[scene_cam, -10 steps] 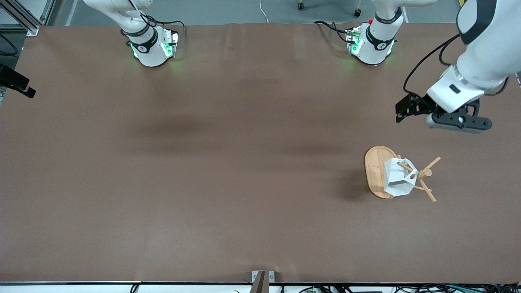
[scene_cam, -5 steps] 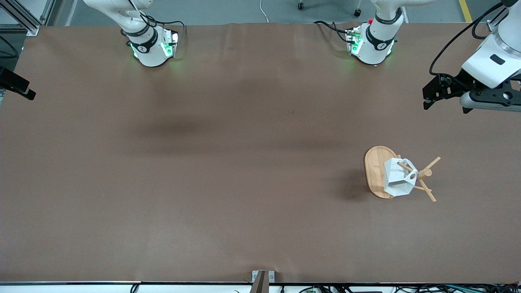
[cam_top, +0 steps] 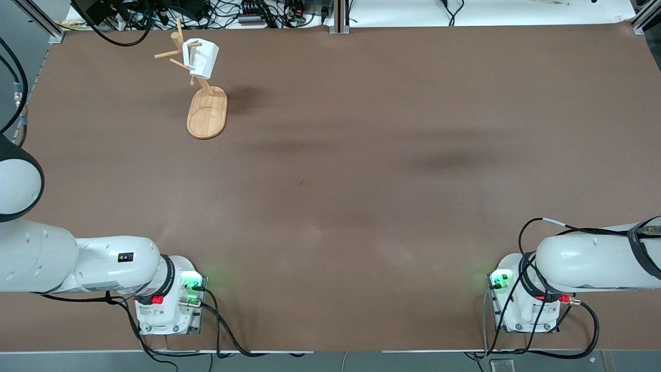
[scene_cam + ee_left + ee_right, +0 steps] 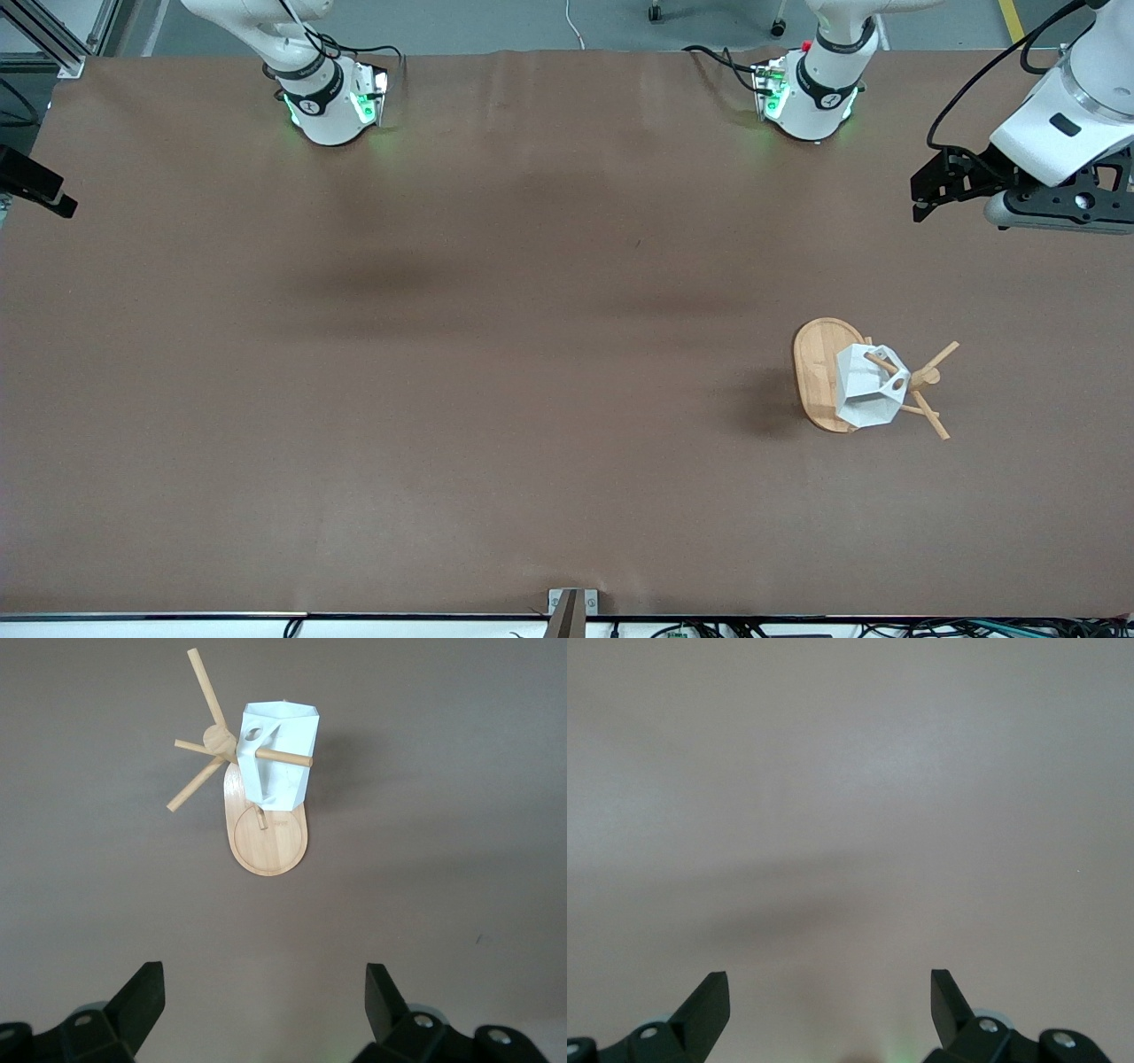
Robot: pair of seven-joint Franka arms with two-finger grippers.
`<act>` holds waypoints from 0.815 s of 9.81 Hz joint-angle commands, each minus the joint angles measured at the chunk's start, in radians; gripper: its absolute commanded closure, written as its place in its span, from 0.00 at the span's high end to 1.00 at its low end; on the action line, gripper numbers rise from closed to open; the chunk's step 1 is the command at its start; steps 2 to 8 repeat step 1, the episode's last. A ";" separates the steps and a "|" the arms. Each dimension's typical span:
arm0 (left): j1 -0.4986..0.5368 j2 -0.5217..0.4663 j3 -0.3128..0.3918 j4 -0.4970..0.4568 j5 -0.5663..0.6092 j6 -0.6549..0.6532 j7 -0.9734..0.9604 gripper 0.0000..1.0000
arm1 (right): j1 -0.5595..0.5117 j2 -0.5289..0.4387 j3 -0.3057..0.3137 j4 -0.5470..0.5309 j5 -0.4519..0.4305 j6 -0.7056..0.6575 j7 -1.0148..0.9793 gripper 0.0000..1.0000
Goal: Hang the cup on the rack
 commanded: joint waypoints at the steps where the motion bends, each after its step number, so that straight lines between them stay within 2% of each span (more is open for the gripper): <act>1: 0.010 -0.005 0.002 -0.025 -0.001 -0.007 0.009 1.00 | -0.008 0.007 0.008 0.016 -0.003 -0.004 0.005 1.00; 8: 0.010 -0.005 0.002 -0.025 -0.001 -0.007 0.009 1.00 | -0.008 0.007 0.008 0.016 -0.003 -0.004 0.005 1.00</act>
